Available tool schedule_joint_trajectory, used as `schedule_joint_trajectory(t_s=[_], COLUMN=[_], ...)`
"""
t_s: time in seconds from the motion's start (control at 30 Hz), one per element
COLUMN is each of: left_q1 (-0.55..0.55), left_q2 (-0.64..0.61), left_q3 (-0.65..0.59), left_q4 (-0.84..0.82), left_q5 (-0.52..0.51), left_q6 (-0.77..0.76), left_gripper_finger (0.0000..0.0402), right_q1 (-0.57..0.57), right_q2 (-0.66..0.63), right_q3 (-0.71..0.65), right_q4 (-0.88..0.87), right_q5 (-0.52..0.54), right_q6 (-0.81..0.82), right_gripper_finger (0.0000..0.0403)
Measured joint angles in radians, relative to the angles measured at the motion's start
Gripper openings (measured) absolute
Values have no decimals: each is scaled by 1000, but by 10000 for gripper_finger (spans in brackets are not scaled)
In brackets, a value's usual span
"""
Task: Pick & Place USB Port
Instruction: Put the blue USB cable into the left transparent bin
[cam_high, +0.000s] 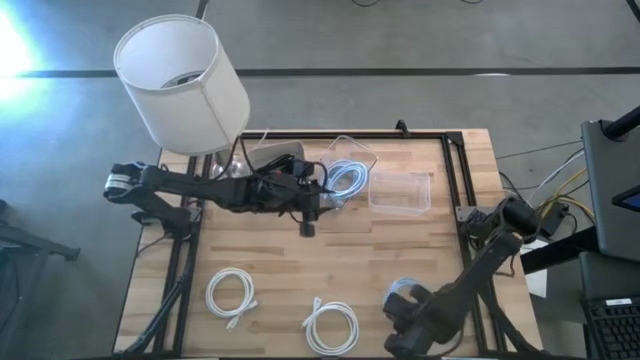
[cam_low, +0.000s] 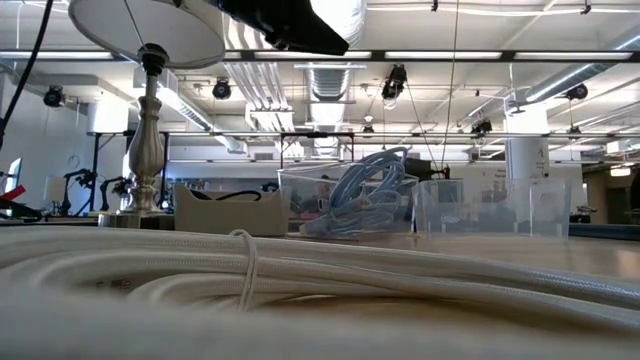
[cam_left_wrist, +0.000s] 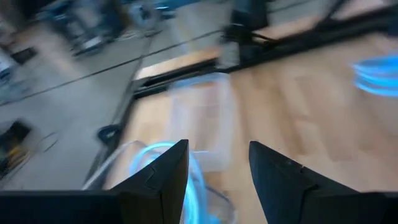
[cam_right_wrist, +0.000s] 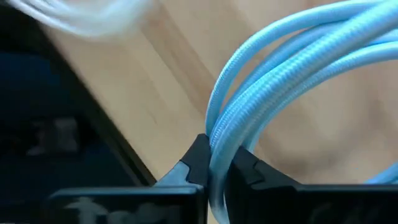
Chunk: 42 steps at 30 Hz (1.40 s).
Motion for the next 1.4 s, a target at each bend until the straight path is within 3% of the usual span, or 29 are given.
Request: schedule_joint_trajectory(t_s=[0.27, 0.43, 0.53, 0.8, 1.17, 1.4], left_q1=[-8, -32, -51, -77, -77, -77], left_q2=[0, 2, 6, 5, 5, 5], left_q3=[-52, -106, -158, -243, -246, -245], left_q4=[-31, 18, 149, 516, 527, 557], left_q5=[398, 418, 406, 385, 376, 374], left_q6=[177, 258, 267, 313, 434, 467], left_gripper_finger=[172, 172, 172, 172, 172, 172], right_q1=[-4, -13, -35, -149, -259, -305], right_q2=[-138, -199, -224, -235, -221, -212], right_q3=[3, -16, -19, -41, -42, -42], right_q4=[-2, 4, 13, 135, 335, 430], right_q5=[338, 506, 561, 560, 526, 424], right_q6=[-294, -443, -545, -752, -791, -822], right_gripper_finger=[14, 14, 14, 14, 13, 13])
